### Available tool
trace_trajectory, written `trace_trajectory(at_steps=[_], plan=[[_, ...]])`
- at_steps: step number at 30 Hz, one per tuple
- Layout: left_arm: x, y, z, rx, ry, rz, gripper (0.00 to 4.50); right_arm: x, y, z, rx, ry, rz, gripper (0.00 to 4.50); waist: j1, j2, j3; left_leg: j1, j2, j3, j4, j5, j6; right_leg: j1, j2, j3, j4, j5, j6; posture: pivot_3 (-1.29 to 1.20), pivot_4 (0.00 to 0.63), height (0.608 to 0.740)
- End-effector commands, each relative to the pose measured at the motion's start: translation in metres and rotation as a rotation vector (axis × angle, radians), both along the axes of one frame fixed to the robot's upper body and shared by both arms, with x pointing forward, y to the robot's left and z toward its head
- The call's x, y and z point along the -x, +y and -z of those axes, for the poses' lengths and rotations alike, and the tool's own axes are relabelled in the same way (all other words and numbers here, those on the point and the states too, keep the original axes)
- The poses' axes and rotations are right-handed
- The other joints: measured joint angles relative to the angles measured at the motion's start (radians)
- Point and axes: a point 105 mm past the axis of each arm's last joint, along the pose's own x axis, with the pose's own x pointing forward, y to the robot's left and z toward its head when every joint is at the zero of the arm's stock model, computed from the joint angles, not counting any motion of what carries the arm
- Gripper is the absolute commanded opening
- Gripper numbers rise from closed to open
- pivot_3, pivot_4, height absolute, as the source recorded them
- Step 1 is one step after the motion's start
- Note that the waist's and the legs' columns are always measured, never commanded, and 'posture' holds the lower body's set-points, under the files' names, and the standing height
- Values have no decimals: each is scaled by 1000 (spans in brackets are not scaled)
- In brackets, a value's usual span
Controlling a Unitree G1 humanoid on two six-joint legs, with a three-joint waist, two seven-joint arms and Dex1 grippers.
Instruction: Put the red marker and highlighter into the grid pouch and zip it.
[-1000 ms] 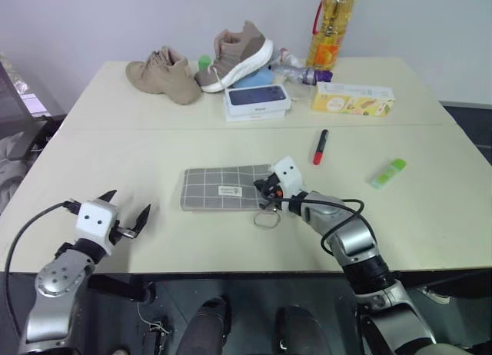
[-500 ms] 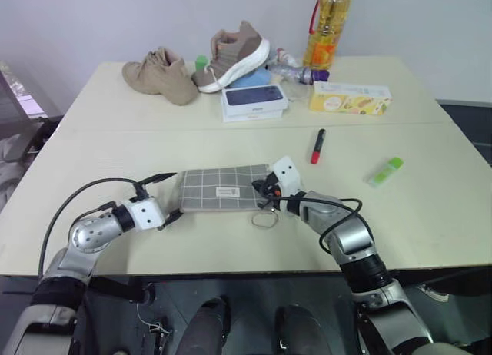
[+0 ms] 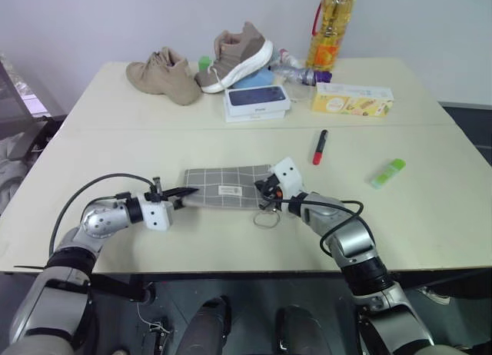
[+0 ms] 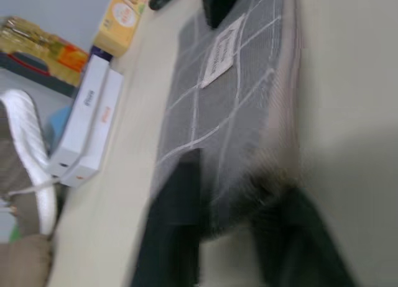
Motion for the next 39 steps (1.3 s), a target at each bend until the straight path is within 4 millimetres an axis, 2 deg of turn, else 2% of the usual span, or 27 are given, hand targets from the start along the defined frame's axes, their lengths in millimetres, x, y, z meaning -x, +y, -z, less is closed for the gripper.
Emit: trace_trajectory(at_steps=[1,4,9,13,14,16,17,18,23,30,39], plan=[[2,-2,0,29,-8,9,37,4,-2,7,7,22,8,0,-1,0,0,0,0,0,0,0,0,1,0,0,0,0,0,0,150,738],[5,-2,2,69,19,-2,37,-1,-5,-2,-14,-4,36,0,-2,0,0,0,0,0,0,0,0,1,0,0,0,0,0,0,150,738],[2,-2,-5,230,142,-100,37,-6,-19,-36,-47,-105,16,0,-5,1,0,-1,0,0,0,0,0,0,0,1,0,0,0,0,150,738],[2,-7,-17,400,243,-222,0,-7,-40,-67,-26,-196,-12,1699,-8,2,1,-2,0,0,0,0,0,1,-1,1,0,0,0,0,150,738],[3,-8,-18,427,260,-248,0,-7,-45,-72,-24,-208,-11,2296,-8,1,1,-2,0,0,0,0,0,1,-1,2,0,0,0,0,150,738],[5,-11,-19,480,276,-303,0,-5,-58,-81,-17,-221,-11,3198,-10,1,1,-2,1,-1,0,0,0,0,0,1,0,0,0,0,150,738],[6,-12,-19,499,280,-330,0,-4,-64,-84,-9,-223,-9,3841,-10,1,1,-2,1,-1,-1,0,0,0,0,2,0,0,0,0,150,738],[8,-14,-20,515,282,-350,0,-3,-69,-85,2,-224,-5,4217,-9,1,1,-2,1,-1,-1,0,0,0,0,1,0,0,0,0,150,738],[12,-27,-20,554,271,-418,0,7,-81,-76,-38,-115,-3,4217,-7,1,1,-2,1,0,-1,0,0,0,0,2,0,0,0,0,150,738],[14,-41,-20,557,276,-413,0,-1,-63,-58,-94,-35,65,4217,-4,1,1,-2,1,-1,-1,0,0,0,0,2,0,0,-1,0,150,738],[13,-45,-23,549,265,-397,0,-11,-56,-60,-144,-43,112,4217,1,1,1,-3,0,0,0,0,0,0,0,2,-1,0,-1,0,150,738]])
